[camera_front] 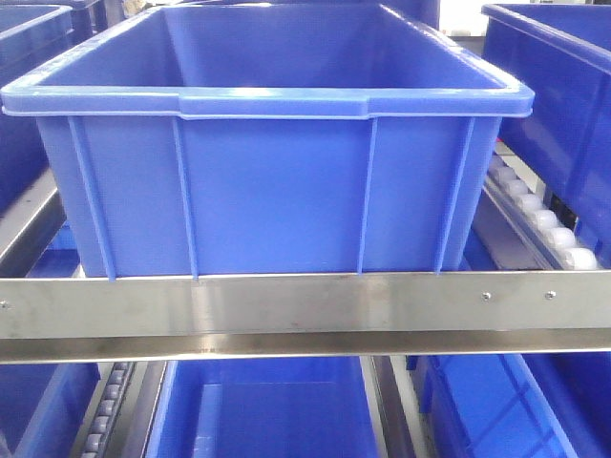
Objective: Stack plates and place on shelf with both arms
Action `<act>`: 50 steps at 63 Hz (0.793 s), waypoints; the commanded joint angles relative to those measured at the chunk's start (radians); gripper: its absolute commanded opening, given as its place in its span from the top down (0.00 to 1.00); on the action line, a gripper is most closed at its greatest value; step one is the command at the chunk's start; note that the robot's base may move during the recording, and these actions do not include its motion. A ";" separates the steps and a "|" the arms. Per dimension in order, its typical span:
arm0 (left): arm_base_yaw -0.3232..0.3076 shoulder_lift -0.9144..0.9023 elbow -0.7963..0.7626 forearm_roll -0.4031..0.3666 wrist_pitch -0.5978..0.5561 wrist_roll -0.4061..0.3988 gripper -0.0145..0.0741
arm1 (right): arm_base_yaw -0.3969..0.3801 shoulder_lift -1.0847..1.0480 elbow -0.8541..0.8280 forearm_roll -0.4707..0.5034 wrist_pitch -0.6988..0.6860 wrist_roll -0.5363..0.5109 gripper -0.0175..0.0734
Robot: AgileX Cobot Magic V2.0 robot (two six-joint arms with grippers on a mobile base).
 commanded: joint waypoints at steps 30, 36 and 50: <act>-0.006 -0.388 0.231 0.045 -0.129 -0.001 0.73 | -0.008 -0.024 -0.016 -0.007 -0.084 -0.012 0.75; -0.008 -0.391 0.257 0.048 -0.139 -0.001 0.73 | -0.008 -0.024 -0.016 -0.007 -0.084 -0.012 0.75; -0.070 -0.391 0.351 0.044 -0.288 -0.003 0.73 | -0.008 -0.024 -0.016 -0.007 -0.084 -0.012 0.75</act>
